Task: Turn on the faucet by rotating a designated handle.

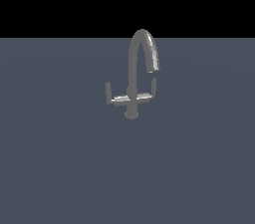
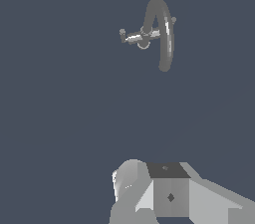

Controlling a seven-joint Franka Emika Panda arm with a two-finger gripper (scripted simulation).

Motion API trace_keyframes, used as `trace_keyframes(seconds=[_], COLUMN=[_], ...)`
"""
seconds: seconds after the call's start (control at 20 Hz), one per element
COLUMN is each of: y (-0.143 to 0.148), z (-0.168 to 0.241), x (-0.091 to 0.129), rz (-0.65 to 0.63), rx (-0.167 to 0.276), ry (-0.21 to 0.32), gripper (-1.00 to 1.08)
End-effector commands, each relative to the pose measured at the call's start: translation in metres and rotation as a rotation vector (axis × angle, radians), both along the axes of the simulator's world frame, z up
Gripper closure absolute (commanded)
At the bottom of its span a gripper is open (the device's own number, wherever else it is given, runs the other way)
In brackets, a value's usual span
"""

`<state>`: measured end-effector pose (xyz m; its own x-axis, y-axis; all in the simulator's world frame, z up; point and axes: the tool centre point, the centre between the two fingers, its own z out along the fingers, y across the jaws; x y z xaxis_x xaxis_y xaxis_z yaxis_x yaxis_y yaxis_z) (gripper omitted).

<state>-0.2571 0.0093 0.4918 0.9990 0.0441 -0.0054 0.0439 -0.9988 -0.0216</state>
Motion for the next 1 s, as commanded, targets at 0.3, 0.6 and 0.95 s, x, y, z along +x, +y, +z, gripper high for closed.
trace_keyframes(seconds=[0.3, 0.6, 0.95], y=[-0.002, -0.010, -0.024], z=[-0.002, -0.008, -0.023], x=[0.006, 0.024, 0.059], rz=[-0.008, -0.030, -0.075], rx=[0.015, 0.059, 0.148], ry=[0.008, 0.034, 0.085], gripper=[1.08, 1.08, 1.08])
